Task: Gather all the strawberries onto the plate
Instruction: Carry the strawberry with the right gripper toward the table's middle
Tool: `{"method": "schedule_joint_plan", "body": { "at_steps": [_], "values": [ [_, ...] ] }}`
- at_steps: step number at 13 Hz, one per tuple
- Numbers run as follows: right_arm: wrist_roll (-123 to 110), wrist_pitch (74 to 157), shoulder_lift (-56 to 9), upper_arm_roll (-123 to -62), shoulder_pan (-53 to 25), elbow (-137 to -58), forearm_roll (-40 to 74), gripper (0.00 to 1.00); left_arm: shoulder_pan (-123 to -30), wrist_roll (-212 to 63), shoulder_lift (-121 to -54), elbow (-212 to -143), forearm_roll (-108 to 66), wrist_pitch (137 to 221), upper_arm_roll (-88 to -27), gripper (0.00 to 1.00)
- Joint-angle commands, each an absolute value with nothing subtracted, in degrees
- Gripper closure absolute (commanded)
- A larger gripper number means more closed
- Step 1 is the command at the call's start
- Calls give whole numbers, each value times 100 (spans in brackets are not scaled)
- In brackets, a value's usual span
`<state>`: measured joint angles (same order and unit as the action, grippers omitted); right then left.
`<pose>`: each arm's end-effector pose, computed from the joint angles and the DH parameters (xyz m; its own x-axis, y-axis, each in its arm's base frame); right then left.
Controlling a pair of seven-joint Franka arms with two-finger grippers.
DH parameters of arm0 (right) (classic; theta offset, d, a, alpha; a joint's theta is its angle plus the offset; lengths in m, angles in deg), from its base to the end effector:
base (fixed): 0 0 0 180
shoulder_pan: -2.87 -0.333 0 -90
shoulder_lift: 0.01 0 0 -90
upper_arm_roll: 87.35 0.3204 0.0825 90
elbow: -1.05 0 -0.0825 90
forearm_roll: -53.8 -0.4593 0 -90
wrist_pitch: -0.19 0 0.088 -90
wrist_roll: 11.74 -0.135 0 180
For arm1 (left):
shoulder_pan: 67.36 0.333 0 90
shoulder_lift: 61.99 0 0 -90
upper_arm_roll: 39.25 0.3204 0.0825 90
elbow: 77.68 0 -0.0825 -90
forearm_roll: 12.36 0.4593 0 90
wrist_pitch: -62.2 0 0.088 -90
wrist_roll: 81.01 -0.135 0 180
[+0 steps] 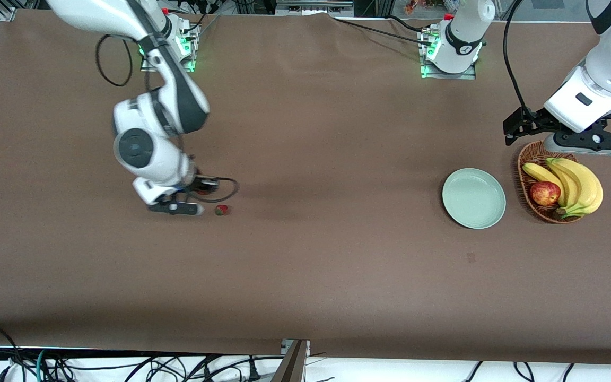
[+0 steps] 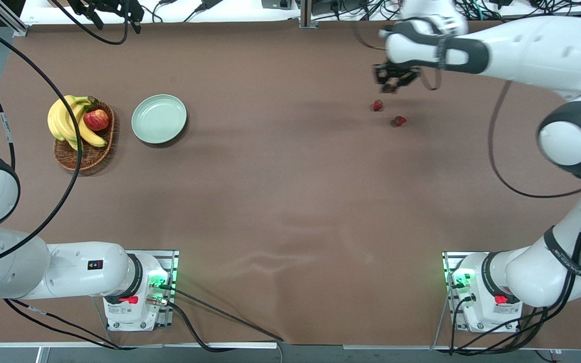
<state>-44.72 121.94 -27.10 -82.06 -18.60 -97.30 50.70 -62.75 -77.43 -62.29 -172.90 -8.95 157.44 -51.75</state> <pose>0.6435 0.3247 0.2427 0.9844 -0.1441 -0.1008 -0.1485 -0.9882 -0.0371 0.6317 -0.0797 0.5558 0.9967 -0.0807 -0.0013 -0.0806 -0.9950 -0.0583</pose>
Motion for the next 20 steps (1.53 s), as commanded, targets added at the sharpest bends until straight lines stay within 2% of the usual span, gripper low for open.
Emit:
{"method": "schedule_joint_plan", "body": {
  "at_steps": [1,3,5,9,11,12,13,14,15,16,20],
  "values": [
    [-5722,12068,-3926,-8261,-2654,-8214,4765,92,-6244,-7864,-6287,-17120,-1034,15606,-5173,0],
    [-6567,12112,-4533,-8261,-3094,-7387,4765,92,-6235,-7864,-6296,-17120,-1034,15606,-5173,0],
    [-7279,12409,-4965,-8261,-3551,-6884,4765,92,-6235,-7864,-6287,-17129,-1034,15606,-5173,0],
    [-8545,13780,-5536,-8322,-4475,-6777,4808,87,-6235,-7864,-6296,-17129,-1034,15606,-5173,0],
    [-8715,13958,-5626,-8331,-4599,-6759,4817,84,-6235,-7864,-6296,-17129,-1034,15606,-5173,0],
    [-8724,13958,-5626,-8331,-4599,-6759,4826,76,-6235,-7864,-6287,-17129,-1034,15606,-5173,0],
    [-8724,13958,-5626,-8331,-4599,-6759,4826,59,-6235,-7864,-6287,-17129,-1034,15606,-5173,0],
    [-8733,13950,-5617,-8331,-4599,-6759,4826,35,-6235,-7864,-6296,-17129,-1034,15606,-5173,0],
    [-8724,13941,-5591,-8340,-4591,-6768,4826,5,-6235,-7864,-6296,-17129,-1034,15606,-5173,0],
    [-8715,13915,-5556,-8340,-4573,-6768,4835,0,-6235,-7864,-6296,-17129,-1034,15606,-5173,0],
    [-8610,13363,-5284,-8550,-4547,-6759,4844,0,-6209,-7890,-6314,-17120,-1199,15615,-5164,0]
  ]
}}
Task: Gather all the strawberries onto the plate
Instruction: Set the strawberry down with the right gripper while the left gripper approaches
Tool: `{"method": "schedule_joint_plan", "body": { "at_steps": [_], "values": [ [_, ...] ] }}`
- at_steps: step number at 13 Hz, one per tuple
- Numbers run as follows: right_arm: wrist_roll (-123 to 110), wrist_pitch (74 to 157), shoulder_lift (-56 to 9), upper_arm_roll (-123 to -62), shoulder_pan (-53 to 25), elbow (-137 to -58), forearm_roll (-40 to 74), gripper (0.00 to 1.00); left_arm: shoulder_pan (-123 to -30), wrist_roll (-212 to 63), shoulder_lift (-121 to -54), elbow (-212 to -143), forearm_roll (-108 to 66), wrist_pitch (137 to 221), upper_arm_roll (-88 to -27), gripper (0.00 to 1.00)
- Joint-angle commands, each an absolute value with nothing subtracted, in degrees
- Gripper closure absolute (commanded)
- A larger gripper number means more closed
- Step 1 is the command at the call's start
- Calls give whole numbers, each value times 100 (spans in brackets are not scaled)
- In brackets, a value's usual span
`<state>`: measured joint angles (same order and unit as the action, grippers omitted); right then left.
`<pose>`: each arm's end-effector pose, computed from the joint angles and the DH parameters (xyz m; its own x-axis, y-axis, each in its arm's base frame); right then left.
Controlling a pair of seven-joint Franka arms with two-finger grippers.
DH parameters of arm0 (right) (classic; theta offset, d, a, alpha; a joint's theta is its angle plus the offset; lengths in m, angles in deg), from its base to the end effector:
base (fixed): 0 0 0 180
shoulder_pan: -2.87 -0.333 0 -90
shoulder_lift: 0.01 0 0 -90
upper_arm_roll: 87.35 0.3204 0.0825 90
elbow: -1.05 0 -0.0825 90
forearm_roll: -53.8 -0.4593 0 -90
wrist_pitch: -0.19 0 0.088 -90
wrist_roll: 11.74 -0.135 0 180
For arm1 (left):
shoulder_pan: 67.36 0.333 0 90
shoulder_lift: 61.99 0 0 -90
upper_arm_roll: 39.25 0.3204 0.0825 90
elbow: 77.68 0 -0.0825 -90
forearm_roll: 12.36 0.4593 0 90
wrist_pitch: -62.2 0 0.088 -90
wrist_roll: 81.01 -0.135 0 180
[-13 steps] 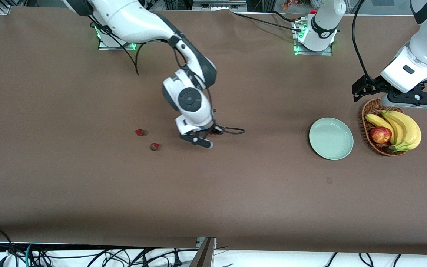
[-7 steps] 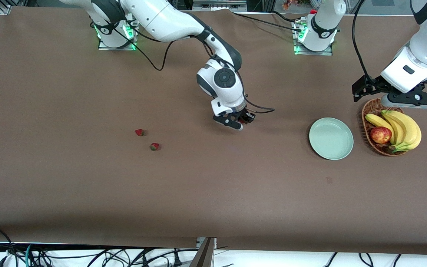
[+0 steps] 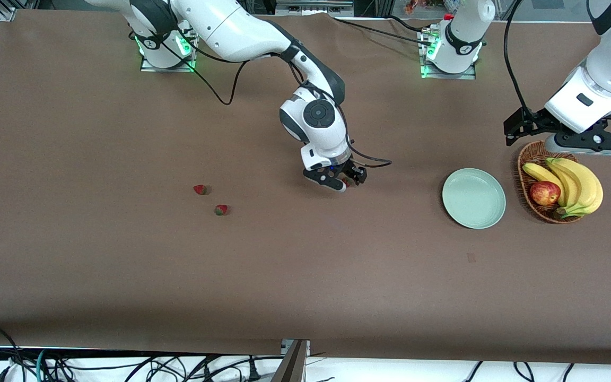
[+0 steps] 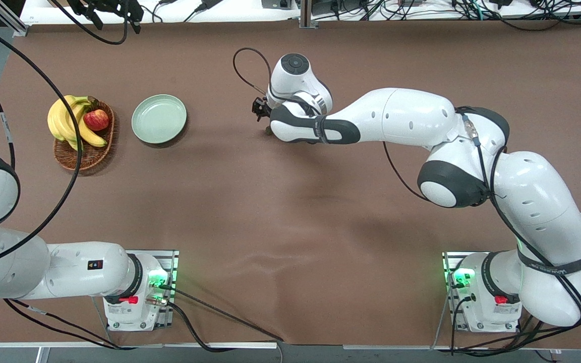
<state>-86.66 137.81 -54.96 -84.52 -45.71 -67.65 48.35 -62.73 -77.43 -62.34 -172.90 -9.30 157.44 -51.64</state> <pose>0.5403 0.6638 0.1547 0.8803 -0.4714 -0.0537 -0.4682 -0.8448 -0.2591 0.6319 -0.0790 0.5552 0.9970 -0.0778 -0.0025 -0.0779 -0.9956 -0.0521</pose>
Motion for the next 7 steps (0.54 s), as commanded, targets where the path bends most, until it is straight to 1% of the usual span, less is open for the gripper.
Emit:
{"method": "schedule_joint_plan", "body": {
  "at_steps": [1,3,5,7],
  "values": [
    [-8540,13143,-5170,-8655,-4538,-6768,4844,0,-6200,-7890,-6409,-17129,-1357,15607,-5164,0],
    [-7884,12538,-4941,-8805,-4337,-6759,4835,0,-6182,-7891,-6594,-17111,-1412,15580,-5155,0],
    [-6997,11975,-4748,-8832,-3881,-6768,4844,0,-6182,-7899,-6761,-17129,-1726,15519,-5138,0],
    [-6004,11509,-4546,-8937,-3511,-6882,4852,0,-6313,-7821,-7094,-17198,-2034,15326,-5190,0]
  ]
}}
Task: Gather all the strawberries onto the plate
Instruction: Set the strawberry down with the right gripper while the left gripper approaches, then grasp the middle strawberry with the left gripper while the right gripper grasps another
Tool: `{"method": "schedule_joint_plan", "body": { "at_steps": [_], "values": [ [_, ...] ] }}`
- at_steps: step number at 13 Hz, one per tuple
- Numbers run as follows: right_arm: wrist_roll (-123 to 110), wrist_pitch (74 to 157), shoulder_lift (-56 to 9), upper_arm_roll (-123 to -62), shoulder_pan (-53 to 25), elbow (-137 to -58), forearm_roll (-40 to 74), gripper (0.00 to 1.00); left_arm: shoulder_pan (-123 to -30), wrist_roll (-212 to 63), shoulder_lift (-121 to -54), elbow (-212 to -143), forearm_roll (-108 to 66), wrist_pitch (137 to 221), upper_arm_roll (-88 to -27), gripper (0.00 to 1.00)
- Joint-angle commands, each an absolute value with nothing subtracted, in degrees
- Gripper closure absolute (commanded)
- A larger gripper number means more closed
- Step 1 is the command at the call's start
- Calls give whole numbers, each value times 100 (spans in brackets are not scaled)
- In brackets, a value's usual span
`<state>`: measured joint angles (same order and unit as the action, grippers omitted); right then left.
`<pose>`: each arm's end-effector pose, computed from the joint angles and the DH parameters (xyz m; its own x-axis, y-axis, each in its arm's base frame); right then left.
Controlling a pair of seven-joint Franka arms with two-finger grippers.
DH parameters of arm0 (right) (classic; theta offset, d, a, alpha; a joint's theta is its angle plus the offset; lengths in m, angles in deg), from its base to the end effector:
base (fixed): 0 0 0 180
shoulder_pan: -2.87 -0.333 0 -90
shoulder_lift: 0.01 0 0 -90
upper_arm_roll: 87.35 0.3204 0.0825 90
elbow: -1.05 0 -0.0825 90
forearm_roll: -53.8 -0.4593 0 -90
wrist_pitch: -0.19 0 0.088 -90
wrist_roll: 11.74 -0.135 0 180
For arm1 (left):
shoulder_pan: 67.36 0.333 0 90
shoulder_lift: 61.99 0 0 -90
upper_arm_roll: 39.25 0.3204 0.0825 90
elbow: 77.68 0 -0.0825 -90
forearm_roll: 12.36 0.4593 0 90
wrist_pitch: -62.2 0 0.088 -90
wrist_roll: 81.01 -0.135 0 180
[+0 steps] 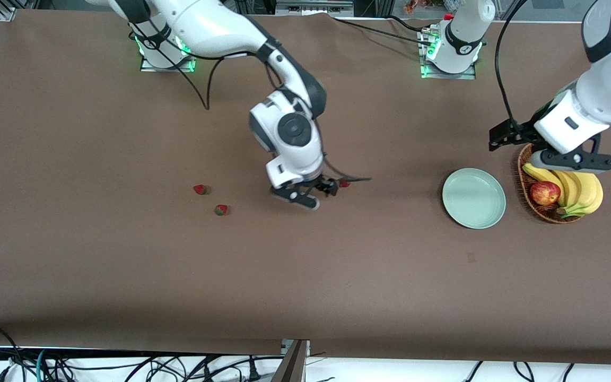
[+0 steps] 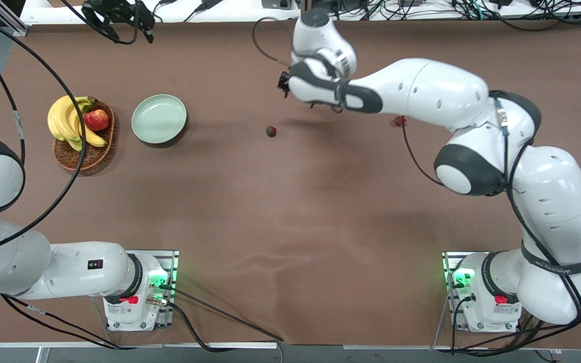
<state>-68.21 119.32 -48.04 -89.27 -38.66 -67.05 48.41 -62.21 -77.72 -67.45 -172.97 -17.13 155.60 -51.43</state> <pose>0.6362 0.5443 0.2279 0.9473 -0.3196 -0.0210 -0.3202 -0.9443 -0.0761 0.6433 -0.0863 0.4963 0.9894 -0.0611 -0.1317 -0.0489 -0.9943 0.0943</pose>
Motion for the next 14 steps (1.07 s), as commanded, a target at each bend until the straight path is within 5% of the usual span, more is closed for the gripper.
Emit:
{"method": "schedule_joint_plan", "body": {
  "at_steps": [1,4,8,12,14],
  "values": [
    [-5503,11263,-4414,-9181,-3466,-7030,4852,0,-6462,-7794,-7279,-17234,-2036,15360,-5295,0],
    [-4009,11216,-3923,-9894,-3466,-7828,4835,0,-6734,-7646,-7719,-17417,-2089,16104,-5488,0],
    [-2601,12039,-3000,-10474,-3457,-9619,4791,0,-7122,-7284,-7948,-18340,-2018,18300,-5586,0],
    [-2352,13279,-2725,-10546,-3439,-10932,4729,0,-7684,-7258,-8799,-18807,-1861,20523,-5648,0],
    [-2352,13527,-2760,-10546,-3439,-11231,4468,0,-7991,-7135,-9011,-18965,-1851,20949,-5621,0]
  ]
}}
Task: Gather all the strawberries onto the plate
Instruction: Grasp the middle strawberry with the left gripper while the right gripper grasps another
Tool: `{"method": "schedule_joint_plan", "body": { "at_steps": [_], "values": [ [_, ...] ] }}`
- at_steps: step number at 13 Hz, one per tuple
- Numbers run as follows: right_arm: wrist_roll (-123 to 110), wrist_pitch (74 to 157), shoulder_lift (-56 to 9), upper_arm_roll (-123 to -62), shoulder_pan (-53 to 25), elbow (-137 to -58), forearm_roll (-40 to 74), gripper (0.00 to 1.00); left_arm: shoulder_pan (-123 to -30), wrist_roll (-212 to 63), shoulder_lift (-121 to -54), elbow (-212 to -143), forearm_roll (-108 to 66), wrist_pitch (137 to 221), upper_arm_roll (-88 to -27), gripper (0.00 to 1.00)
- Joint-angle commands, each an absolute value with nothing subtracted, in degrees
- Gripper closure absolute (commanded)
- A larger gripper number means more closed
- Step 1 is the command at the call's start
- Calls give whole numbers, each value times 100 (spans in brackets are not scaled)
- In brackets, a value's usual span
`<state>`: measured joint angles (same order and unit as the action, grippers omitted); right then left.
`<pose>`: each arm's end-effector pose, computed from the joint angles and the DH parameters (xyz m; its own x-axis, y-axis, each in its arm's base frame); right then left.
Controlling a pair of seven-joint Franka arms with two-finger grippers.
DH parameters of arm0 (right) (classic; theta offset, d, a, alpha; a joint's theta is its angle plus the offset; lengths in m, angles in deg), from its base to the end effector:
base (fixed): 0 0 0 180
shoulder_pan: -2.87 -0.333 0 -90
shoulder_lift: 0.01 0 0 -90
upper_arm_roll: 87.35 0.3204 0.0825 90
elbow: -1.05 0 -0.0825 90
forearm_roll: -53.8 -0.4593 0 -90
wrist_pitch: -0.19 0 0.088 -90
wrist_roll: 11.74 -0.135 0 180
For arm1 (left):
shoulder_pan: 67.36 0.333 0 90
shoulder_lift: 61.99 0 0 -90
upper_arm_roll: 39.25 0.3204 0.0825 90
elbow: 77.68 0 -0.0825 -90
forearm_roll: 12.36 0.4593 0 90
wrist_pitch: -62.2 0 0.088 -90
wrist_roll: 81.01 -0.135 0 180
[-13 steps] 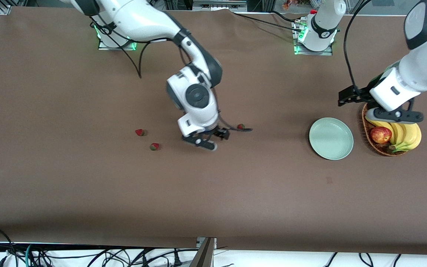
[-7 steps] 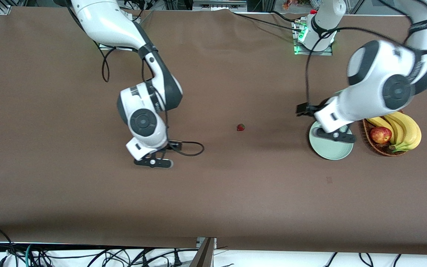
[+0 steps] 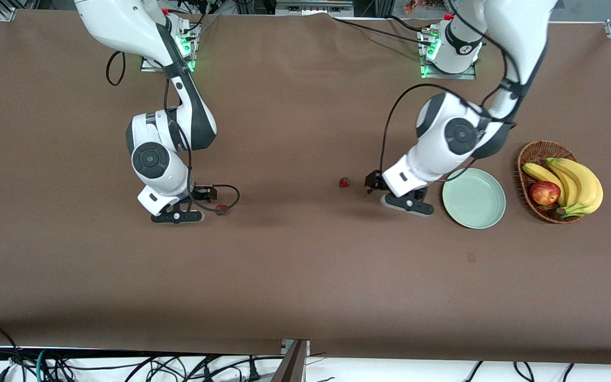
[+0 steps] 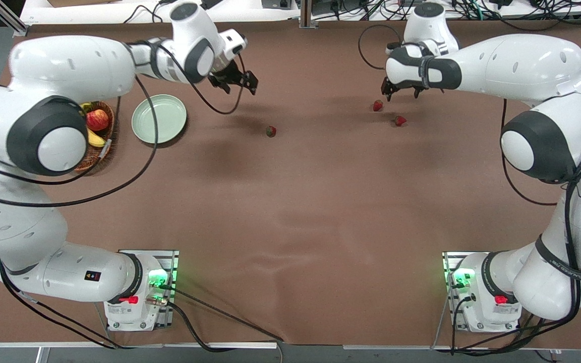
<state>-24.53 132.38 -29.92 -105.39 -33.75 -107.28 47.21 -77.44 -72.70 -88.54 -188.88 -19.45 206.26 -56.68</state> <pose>0.6402 0.2191 0.1545 0.9972 0.0510 -0.0554 0.0559 -0.9943 0.0906 0.6143 -0.3194 0.1880 0.9789 -0.1894 0.0771 -0.2024 -0.9518 0.2303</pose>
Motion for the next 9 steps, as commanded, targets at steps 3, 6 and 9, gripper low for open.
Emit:
{"method": "schedule_joint_plan", "body": {
  "at_steps": [3,6,9],
  "values": [
    [-2334,13563,-2769,-10528,-3439,-11478,4185,3,-8255,-6959,-9336,-18974,-1842,21326,-5595,0],
    [-2334,13948,-2857,-10493,-3448,-11741,4114,14,-8318,-6836,-9425,-18992,-1834,21407,-5621,0],
    [-2334,14169,-2875,-10405,-3448,-11901,4061,29,-8607,-6293,-9565,-19001,-1834,21398,-5604,0]
  ]
}}
